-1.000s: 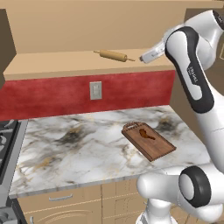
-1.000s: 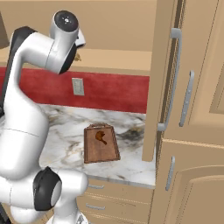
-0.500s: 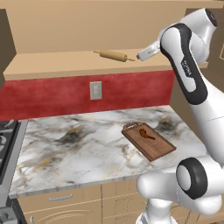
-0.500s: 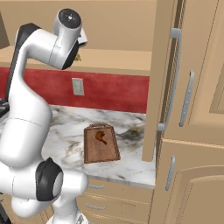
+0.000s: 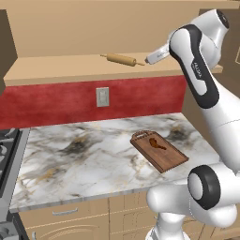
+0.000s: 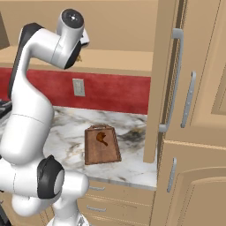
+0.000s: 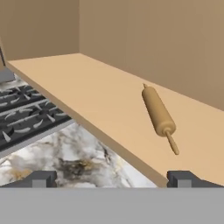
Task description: Open the cabinet, retrieve the rolling pin, and place it next to the meat on the cutting board to prepare for tenderizing.
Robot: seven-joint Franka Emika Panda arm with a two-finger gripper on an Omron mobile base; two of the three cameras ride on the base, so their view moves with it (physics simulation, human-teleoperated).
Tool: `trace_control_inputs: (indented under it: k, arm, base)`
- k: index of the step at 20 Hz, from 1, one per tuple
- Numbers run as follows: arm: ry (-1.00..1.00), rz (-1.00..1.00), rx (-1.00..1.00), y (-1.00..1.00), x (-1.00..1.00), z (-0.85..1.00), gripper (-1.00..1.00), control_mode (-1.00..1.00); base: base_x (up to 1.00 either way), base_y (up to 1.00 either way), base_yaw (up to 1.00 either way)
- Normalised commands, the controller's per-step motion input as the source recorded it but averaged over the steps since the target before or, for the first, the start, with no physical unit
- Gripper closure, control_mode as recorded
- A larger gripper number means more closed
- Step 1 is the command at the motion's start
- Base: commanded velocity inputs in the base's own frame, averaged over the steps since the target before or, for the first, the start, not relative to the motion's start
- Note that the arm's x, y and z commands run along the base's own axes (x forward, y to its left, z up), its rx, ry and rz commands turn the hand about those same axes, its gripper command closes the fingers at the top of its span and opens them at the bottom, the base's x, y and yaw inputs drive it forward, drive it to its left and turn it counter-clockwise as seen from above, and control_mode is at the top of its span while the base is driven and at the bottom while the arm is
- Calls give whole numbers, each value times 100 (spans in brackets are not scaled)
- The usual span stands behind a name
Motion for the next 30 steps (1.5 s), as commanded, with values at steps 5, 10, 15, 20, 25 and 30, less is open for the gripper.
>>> trace_control_inputs:
  k: [5,10,15,20,25,30]
  arm:
    - [0,0,0,1,3,-9,-100,-100]
    - [0,0,0,7,8,-9,-100,-100]
    - [0,0,0,10,17,-8,-100,-100]
    - [0,0,0,8,20,-7,-100,-100]
    - [0,0,0,2,20,-2,-100,-100]
    - [1,0,0,1,25,0,-100,-100]
  base:
    - [0,0,0]
    - [0,0,0]
    - [0,0,0]
    - [0,0,0]
    - [0,0,0]
    - [0,0,0]
